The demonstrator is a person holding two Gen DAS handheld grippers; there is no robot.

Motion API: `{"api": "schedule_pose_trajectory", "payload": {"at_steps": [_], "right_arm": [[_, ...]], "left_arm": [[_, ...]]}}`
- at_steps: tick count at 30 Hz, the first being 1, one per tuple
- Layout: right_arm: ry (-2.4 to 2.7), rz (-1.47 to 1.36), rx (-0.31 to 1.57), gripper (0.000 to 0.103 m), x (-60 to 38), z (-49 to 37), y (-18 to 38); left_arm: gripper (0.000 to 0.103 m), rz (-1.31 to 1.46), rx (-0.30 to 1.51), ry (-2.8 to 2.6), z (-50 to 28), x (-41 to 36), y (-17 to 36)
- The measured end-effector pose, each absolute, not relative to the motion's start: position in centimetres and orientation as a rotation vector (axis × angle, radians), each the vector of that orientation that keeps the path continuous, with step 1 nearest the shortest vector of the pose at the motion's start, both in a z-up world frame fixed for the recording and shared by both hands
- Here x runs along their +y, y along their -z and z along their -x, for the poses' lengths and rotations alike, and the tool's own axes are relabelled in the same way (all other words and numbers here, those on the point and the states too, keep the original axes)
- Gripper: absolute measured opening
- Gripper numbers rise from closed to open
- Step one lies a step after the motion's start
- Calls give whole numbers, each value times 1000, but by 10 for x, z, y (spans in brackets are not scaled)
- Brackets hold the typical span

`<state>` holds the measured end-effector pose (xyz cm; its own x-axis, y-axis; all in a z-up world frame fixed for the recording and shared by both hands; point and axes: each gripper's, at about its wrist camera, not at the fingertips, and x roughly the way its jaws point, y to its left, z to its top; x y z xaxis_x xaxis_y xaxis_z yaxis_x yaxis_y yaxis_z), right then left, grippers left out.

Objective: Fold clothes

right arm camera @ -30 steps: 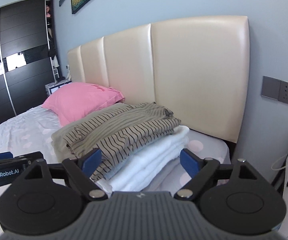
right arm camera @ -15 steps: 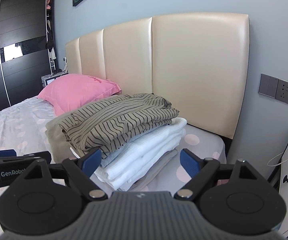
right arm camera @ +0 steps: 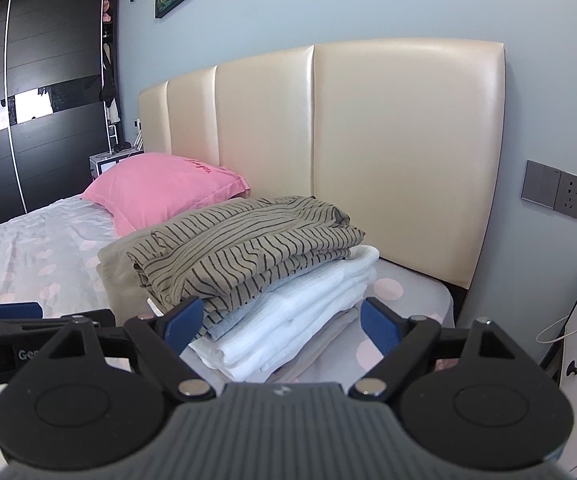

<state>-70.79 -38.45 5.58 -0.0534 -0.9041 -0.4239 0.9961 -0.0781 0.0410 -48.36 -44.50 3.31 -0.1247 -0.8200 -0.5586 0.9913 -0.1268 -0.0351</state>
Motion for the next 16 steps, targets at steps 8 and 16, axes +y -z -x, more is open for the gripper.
{"api": "schedule_pose_trajectory", "payload": {"at_steps": [8,16], "right_arm": [[1611,-391,302,87,-383,708,-56],[1610,-402,301,87,-381,709,-55]], "left_arm": [[77,-483,472,1654,485,-443,-32],[77,-483,485,1660,485,-441,-31]]}}
